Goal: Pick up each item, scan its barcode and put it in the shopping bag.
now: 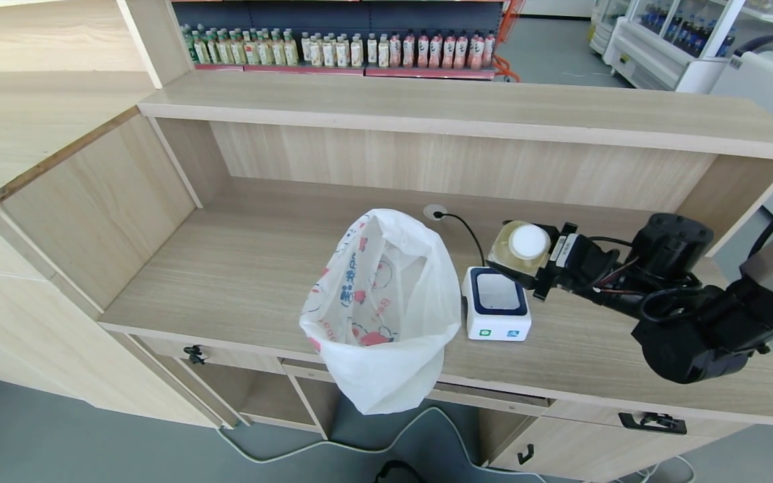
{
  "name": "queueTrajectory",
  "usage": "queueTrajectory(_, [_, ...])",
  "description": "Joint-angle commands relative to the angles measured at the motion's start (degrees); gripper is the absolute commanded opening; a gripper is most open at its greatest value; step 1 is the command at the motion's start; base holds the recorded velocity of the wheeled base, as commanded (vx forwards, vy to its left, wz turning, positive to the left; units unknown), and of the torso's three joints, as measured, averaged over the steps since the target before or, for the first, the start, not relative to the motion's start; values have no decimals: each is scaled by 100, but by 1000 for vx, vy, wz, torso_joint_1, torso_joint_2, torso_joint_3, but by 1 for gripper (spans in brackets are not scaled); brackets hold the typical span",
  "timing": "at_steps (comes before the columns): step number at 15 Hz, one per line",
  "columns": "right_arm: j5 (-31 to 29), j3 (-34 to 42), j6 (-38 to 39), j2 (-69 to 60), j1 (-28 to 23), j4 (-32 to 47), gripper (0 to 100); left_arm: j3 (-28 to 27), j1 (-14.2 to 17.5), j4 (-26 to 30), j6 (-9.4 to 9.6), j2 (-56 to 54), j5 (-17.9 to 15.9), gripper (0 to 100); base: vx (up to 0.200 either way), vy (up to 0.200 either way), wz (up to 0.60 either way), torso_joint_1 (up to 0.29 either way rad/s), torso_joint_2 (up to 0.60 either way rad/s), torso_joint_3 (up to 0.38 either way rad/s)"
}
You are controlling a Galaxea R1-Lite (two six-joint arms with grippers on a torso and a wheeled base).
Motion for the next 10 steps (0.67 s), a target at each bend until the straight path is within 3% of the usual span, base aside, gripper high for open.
queueTrajectory(1, [3, -83, 0, 87, 32, -4, 0, 0, 0, 0, -1, 1, 0, 100, 0, 0, 0, 0, 0, 0])
queueTrajectory(10, [11, -355, 0, 298, 164, -4, 0, 0, 0, 0, -1, 1, 0, 100, 0, 0, 0, 0, 0, 0])
